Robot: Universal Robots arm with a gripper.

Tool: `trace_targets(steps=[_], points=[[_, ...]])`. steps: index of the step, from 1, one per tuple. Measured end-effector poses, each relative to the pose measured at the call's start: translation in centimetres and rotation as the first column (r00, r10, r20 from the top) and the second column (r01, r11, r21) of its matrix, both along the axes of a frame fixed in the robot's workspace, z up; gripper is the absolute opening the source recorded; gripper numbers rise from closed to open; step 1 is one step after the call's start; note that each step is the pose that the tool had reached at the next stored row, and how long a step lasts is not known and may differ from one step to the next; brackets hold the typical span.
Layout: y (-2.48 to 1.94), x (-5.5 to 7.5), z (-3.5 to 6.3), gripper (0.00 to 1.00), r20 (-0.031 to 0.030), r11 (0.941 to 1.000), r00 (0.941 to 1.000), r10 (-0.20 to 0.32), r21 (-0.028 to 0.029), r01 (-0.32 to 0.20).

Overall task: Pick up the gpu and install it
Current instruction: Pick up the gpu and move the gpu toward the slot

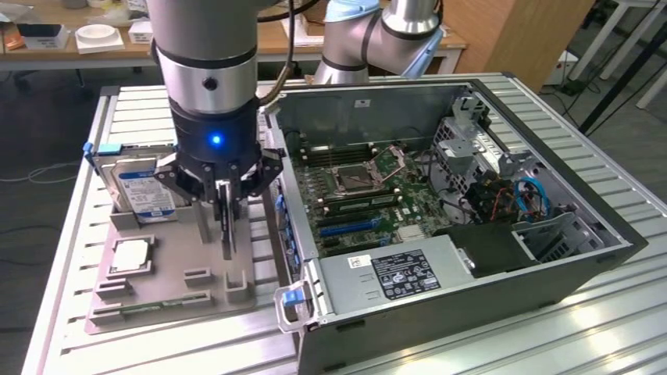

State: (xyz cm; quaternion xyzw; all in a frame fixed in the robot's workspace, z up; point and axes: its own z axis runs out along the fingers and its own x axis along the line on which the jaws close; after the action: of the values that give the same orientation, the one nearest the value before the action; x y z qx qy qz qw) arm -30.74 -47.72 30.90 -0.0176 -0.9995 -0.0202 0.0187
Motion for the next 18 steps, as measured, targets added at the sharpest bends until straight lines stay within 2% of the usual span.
trace_targets(steps=[6, 18], points=[[0.00, 0.2, 1.25, 0.26, 0.0000, 0.9996, 0.9996, 0.027, 0.0001, -0.027], [0.01, 0.6, 6.71, 0.26, -0.0048, 0.9993, 0.9993, 0.038, 0.0001, -0.038]])
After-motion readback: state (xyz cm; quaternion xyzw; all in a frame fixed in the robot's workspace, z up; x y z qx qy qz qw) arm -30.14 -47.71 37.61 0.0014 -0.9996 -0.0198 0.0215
